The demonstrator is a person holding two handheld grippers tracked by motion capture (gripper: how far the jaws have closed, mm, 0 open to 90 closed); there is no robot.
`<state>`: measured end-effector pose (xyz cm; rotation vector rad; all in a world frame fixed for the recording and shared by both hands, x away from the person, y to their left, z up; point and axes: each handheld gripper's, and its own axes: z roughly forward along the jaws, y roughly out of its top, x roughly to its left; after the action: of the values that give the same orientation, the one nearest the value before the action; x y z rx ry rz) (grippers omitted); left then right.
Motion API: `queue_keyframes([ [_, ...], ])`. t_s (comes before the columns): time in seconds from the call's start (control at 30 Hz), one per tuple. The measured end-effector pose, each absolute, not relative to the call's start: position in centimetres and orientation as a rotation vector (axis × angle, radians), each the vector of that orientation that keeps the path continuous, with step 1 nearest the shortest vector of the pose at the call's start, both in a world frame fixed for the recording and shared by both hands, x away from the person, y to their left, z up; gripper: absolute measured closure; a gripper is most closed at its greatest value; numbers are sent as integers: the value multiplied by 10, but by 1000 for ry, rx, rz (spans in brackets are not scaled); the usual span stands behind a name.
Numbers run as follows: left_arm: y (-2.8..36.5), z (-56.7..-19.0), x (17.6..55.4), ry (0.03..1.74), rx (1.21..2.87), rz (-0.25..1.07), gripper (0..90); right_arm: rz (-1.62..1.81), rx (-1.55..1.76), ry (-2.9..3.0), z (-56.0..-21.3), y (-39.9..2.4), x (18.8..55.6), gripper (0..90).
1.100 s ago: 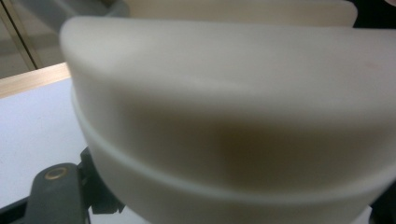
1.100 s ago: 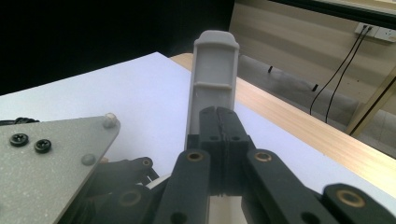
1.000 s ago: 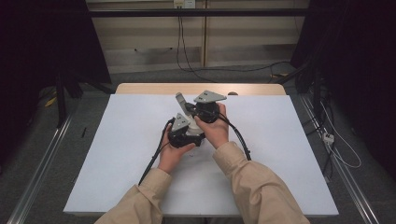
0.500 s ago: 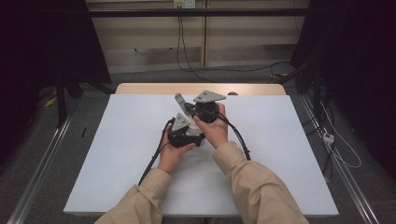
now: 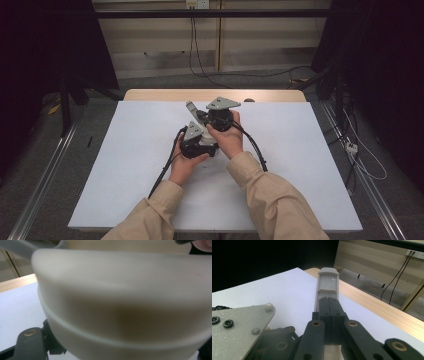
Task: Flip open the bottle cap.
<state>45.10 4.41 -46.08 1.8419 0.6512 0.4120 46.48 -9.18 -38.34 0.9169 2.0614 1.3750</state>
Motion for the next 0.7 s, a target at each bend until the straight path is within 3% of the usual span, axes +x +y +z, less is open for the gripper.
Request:
queue_keyframes([
  [0.7, 44, -461, 451, 651, 1845, 411, 187, 1340, 914, 2081, -384, -89, 465, 900],
])
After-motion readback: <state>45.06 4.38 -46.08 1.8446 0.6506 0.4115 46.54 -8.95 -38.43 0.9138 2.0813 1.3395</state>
